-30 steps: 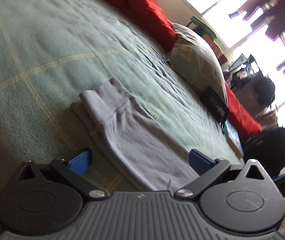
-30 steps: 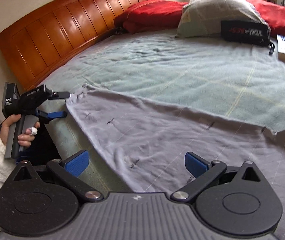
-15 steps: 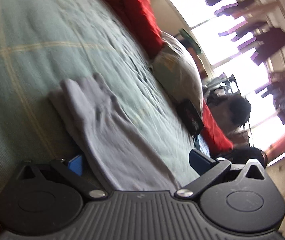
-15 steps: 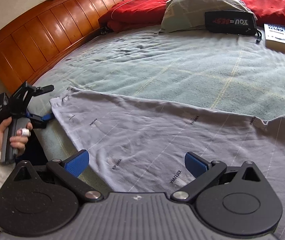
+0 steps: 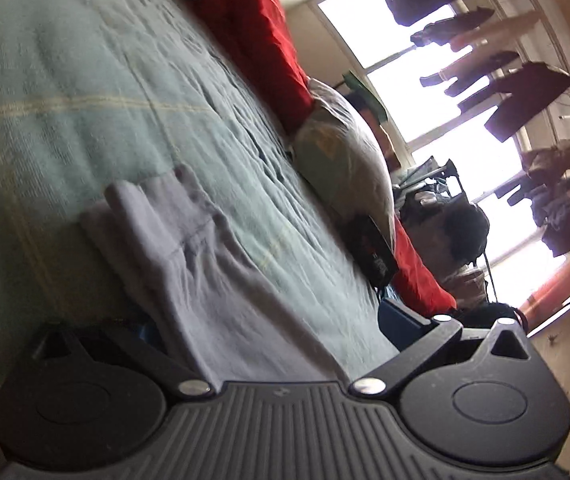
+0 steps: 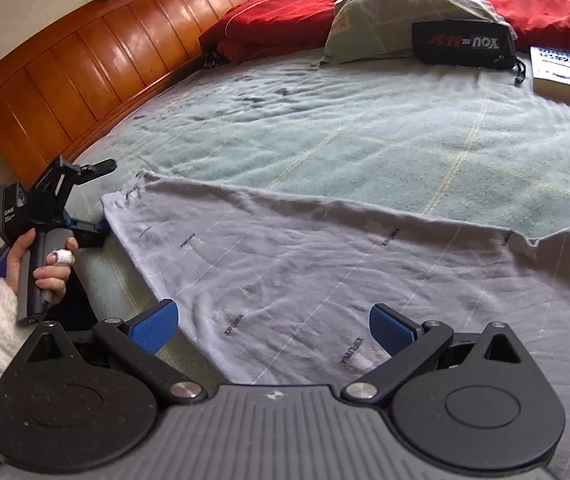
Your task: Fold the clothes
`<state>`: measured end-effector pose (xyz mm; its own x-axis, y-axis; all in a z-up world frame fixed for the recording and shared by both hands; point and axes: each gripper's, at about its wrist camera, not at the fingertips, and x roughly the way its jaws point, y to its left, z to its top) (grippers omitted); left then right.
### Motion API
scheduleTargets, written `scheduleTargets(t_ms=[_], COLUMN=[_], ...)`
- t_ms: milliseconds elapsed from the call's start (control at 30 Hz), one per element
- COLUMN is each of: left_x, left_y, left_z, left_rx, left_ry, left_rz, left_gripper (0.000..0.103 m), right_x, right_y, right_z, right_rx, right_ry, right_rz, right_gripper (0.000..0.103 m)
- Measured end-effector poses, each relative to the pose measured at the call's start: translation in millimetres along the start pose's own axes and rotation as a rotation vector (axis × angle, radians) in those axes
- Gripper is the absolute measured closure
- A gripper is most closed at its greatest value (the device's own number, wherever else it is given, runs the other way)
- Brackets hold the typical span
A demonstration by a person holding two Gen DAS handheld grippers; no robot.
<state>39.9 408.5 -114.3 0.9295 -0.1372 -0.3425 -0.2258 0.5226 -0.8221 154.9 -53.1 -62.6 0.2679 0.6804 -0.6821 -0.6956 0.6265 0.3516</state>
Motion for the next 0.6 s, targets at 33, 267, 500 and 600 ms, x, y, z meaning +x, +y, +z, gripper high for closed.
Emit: scheduleTargets(t_ms=[33,267,500,600], left_x=[1.6,12.2,-3.5,-3.2], left_y=[1.8,-4.0,19.7,19.4], left_z=[4.3,6.3,12.7,13.3], left_rx=[-0.011,0.151,0.095,0.104], left_ry=[-0.015,-0.047,-0.073,-0.069], left_rz=[0.005,0.085,0.150,0.196], left_gripper=[0.001,0.018,0.084,0.085], right_x=[1.0,-1.4,-0.8,-1.3], right_y=[1.7,4.6,3.8,4.7], right_z=[-0.7,-1.9,-2.2,0.5], right_rx=[-0.008,-0.029,-0.014,-0.006], right_ry=[0.006,0.001,0.001,0.006], right_rz=[0.002,-0.012,-0.005,0.018], right_gripper=[0.000,0.000,0.000,0.000])
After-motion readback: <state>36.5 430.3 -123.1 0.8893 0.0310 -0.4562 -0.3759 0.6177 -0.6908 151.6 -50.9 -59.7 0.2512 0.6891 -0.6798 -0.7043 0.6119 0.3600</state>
